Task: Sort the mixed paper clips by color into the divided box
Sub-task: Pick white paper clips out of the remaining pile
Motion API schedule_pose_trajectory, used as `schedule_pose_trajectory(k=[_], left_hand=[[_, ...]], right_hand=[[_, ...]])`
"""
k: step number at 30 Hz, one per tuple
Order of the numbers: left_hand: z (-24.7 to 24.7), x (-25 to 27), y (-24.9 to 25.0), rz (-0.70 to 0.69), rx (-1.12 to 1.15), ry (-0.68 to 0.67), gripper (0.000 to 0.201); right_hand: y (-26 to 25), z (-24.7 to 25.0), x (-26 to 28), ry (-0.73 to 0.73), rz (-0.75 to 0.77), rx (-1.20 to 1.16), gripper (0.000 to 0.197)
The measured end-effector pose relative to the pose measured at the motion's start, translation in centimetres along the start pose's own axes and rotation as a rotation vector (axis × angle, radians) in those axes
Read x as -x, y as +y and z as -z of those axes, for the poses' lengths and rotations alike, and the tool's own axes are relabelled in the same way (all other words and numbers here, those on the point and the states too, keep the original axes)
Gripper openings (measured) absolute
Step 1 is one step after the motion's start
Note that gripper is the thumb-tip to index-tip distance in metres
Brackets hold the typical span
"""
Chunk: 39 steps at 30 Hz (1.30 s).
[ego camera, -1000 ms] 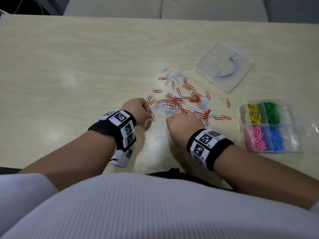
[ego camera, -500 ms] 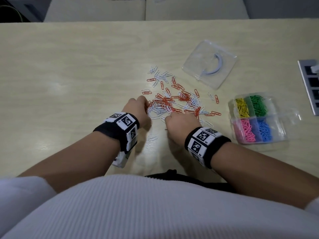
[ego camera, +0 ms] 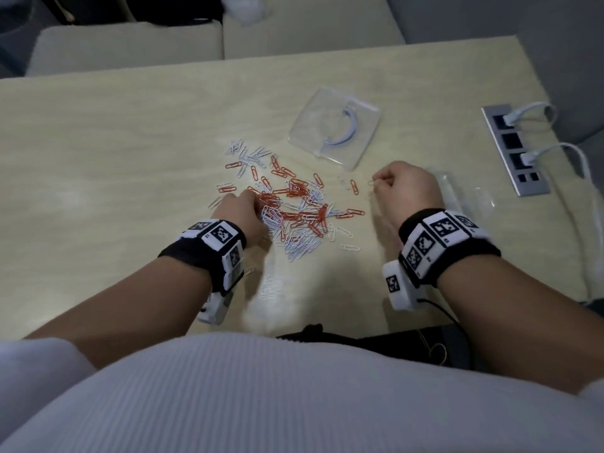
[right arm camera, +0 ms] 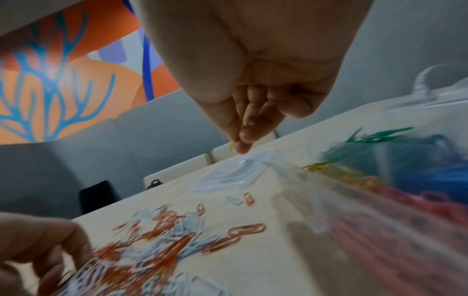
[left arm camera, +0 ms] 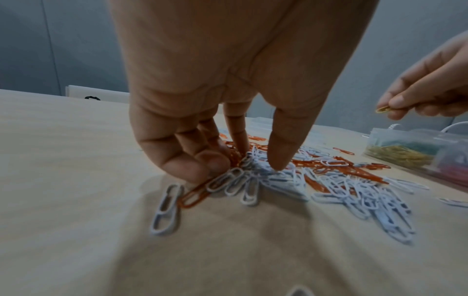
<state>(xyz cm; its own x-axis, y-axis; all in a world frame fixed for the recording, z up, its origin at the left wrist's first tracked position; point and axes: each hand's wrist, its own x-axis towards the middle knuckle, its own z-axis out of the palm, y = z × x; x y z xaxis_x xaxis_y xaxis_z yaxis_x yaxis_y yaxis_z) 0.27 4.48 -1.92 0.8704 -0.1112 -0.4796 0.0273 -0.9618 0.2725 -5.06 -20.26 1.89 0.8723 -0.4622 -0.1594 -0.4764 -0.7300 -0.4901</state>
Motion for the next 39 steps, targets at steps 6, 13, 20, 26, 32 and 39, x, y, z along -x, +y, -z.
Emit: schedule_pose_trajectory(k=[6, 13, 20, 26, 32, 39], left_hand=[[-0.2, -0.2, 1.3, 0.025, 0.013, -0.014, 0.036], [-0.5, 0.2, 2.1, 0.033, 0.073, 0.015, 0.030], [-0.4, 1.3, 2.4, 0.017, 0.239, 0.066, 0.011], [-0.4, 2.0, 2.0, 0.098, 0.539, -0.101, 0.014], [0.0, 2.6, 1.5, 0.203, 0.665, -0.214, 0.016], [0.0, 2.8, 1.1, 0.280, 0.902, -0.337, 0.023]], right_hand=[[2.5, 2.0, -0.5, -0.035, -0.017, 0.198, 0.026], [2.1, 2.5, -1.4, 0.006, -0.014, 0.093, 0.032], [-2.0, -1.8, 2.5, -0.396, 0.404, 0.194, 0.025], [-3.3, -5.2, 4.2, -0.551, 0.515, 0.328, 0.057], [-3.2, -6.4, 3.5, -0.543, 0.834, 0.519, 0.027], [-3.9, -6.9, 2.8, -0.527, 0.822, 0.608, 0.025]])
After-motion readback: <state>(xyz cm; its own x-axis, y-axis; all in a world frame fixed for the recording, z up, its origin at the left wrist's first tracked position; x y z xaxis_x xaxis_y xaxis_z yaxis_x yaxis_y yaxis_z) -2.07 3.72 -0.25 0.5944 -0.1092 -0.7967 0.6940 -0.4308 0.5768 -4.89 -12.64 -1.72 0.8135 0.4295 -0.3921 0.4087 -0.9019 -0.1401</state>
